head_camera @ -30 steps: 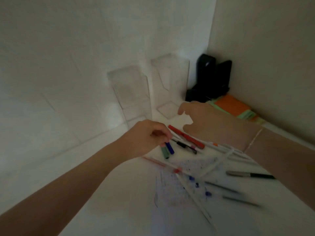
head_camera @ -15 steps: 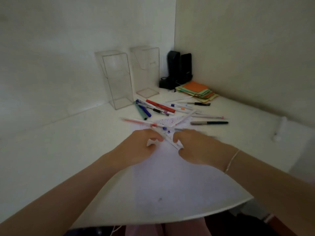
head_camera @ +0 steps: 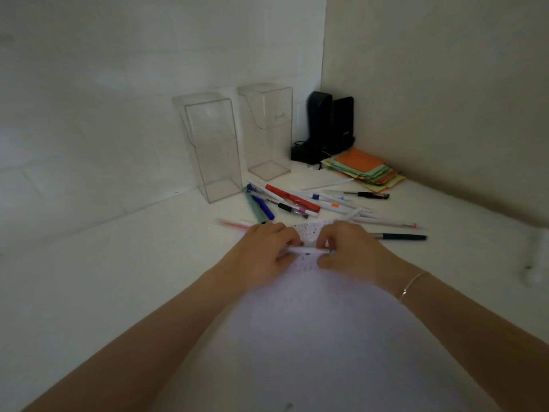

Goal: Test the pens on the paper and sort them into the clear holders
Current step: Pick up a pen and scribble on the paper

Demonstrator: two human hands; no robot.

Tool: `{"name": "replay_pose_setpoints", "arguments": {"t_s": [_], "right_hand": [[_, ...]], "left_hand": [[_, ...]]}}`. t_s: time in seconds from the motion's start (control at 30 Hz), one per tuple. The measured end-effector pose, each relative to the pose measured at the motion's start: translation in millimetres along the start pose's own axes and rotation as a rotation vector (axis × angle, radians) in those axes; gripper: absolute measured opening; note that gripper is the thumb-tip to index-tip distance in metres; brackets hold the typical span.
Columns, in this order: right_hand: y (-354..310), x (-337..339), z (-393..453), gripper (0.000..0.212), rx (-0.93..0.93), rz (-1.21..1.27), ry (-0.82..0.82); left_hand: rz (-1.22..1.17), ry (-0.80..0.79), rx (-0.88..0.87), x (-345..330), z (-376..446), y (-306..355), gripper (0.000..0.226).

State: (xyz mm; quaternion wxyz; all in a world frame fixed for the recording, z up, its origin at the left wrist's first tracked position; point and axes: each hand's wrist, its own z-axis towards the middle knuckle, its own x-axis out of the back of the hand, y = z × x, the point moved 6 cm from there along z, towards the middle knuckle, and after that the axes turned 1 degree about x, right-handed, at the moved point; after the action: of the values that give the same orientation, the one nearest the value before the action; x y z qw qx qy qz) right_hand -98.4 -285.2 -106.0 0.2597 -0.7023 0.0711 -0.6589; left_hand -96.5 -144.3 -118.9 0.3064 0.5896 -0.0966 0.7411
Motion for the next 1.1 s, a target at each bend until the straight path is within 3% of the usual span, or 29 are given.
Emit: {"name": "replay_pose_setpoints", "arguments": {"t_s": [0.1,0.23,0.37,0.43,0.5,0.63,0.73,0.87,1.03,1.1], "right_hand": [[8.0,15.3,6.3,0.005,-0.045,0.559,0.090],[-0.7,12.0,10.5,0.014,-0.056,1.420,0.040],[-13.5,8.2,18.0,0.025,-0.161,1.886,0.054],[-14.8,11.2,23.2,0.043,-0.197,1.929,0.038],[-14.5,14.9,27.1,0.053,-0.185,1.908,0.022],[-8.4,14.1,29.7,0.036,-0.233,1.918,0.087],[-7.9,10.1,27.3,0.027,-0.235,1.907,0.106],[-7.2,5.9,24.9,0.043,-0.243,1.816,0.078],[-8.5,13.2,20.8,0.046,-0.301,1.523,0.288],[-12.4,12.5,17.8,0.046,-0.323,1.398,0.287]], "left_hand": [[-0.131,-0.027,0.067,3.8,2.3,-3.1,0.017],[-0.675,-0.033,0.215,11.3,3.7,7.9,0.023],[-0.900,-0.118,0.246,6.7,4.0,15.8,0.037],[-0.829,-0.089,0.265,6.5,1.3,4.9,0.032],[-0.612,-0.064,0.254,7.7,-2.1,-10.9,0.021],[-0.472,-0.113,0.217,7.7,-15.1,-31.0,0.018],[-0.457,-0.172,0.168,9.1,-25.7,-34.7,0.040],[-0.209,-0.321,0.121,-0.8,-40.2,-36.7,0.093],[-0.145,-0.250,0.059,-6.2,-39.7,-27.9,0.099],[-0.132,-0.229,0.028,-10.1,-35.6,-25.2,0.099]]}}
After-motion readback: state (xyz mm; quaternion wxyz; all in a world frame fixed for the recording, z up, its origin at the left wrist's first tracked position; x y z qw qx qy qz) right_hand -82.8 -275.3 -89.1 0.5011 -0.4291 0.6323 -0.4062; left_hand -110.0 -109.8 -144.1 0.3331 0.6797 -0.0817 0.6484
